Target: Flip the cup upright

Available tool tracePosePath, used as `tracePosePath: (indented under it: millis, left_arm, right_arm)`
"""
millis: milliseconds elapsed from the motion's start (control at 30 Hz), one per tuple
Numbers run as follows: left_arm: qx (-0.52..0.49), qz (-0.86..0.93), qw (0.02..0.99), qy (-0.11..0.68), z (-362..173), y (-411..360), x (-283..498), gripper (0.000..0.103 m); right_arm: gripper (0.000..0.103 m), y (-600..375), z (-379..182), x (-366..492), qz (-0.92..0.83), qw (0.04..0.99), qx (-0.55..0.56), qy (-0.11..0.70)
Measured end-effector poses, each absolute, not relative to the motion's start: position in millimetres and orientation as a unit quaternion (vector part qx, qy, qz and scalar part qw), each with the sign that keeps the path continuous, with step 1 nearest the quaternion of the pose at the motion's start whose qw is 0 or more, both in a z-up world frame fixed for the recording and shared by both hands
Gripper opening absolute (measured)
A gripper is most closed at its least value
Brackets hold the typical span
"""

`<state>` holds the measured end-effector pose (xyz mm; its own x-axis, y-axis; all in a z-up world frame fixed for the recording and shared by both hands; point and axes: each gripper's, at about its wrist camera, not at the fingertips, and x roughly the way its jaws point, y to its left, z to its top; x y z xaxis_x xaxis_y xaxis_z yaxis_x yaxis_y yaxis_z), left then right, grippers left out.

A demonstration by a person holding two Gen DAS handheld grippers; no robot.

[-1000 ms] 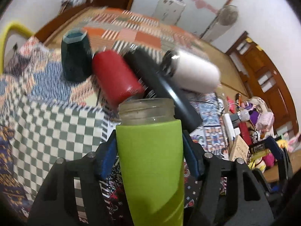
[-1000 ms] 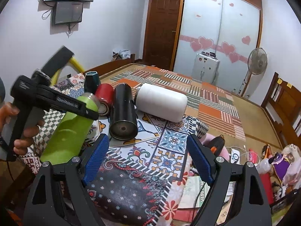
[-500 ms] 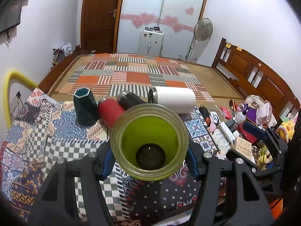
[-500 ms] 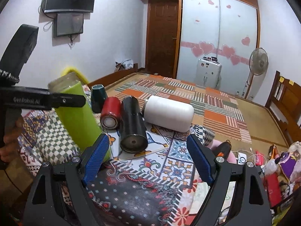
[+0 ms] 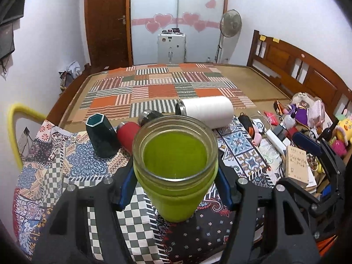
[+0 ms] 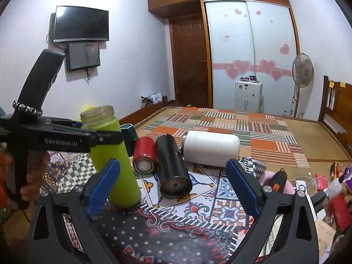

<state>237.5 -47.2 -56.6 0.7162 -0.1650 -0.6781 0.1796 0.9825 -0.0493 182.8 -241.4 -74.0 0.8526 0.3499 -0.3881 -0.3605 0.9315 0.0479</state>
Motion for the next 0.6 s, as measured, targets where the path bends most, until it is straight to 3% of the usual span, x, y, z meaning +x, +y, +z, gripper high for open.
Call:
tracePosePath:
  millis: [600]
  left_arm:
    - [0.029, -0.095, 0.935, 0.342, -63.2, -50.1, 231.4, 0.063]
  right_arm:
    - [0.097, -232.4, -77.5, 176.4, 0.171, 0.966, -0.027, 0.194]
